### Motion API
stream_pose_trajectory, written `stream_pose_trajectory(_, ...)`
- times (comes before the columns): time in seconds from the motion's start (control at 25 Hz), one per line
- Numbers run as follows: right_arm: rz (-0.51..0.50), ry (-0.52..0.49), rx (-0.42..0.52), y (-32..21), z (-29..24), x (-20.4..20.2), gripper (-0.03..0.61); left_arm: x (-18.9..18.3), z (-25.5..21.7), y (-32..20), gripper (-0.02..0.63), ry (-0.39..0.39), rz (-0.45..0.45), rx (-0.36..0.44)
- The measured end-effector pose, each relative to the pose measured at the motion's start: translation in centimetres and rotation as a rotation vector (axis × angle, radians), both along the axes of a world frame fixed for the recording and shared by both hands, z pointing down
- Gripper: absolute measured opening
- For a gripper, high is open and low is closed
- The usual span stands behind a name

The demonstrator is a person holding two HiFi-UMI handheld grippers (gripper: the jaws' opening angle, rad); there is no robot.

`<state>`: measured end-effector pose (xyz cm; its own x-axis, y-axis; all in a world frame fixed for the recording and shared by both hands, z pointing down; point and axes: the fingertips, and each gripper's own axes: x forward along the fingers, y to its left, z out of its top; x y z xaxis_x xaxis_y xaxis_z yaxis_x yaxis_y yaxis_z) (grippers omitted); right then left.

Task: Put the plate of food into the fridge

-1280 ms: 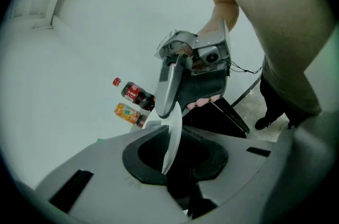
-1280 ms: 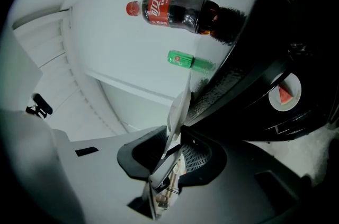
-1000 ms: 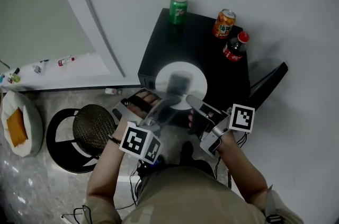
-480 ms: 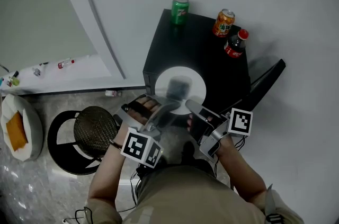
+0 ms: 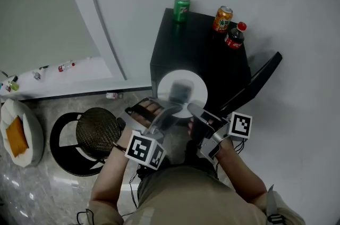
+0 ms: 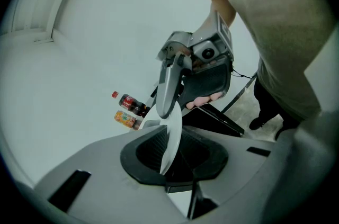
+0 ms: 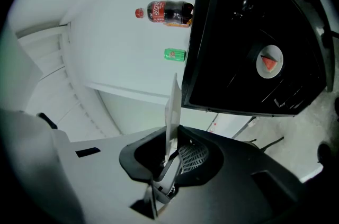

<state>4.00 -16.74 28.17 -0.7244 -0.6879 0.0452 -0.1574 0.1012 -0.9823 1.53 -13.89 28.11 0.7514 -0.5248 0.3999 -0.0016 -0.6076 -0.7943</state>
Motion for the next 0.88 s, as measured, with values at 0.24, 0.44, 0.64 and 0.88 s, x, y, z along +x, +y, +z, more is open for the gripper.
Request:
stream_pose_trajectory(0.24,0.050,0.007,-0.056,2.3,1.4,0.0,0.046,-0.2,1.2,2.2,0.077,0.029,0.026,-0.046)
stream_pose_trajectory(0.44,0.089,-0.023,-0.091,3.9,2.1,1.2,0.046,0.9,1.8,3.6,0.078,0.022,0.058,-0.064)
stream_pose_trajectory(0.64,0.102,-0.047,-0.097,4.9,2.5,2.4,0.043,2.1,2.1,4.6,0.084,0.010,0.058,-0.077)
stream_pose_trajectory(0.88,0.113,-0.077,-0.111,6.3,2.9,4.6,0.041,4.3,2.4,6.0,0.085,-0.019,0.045,-0.092)
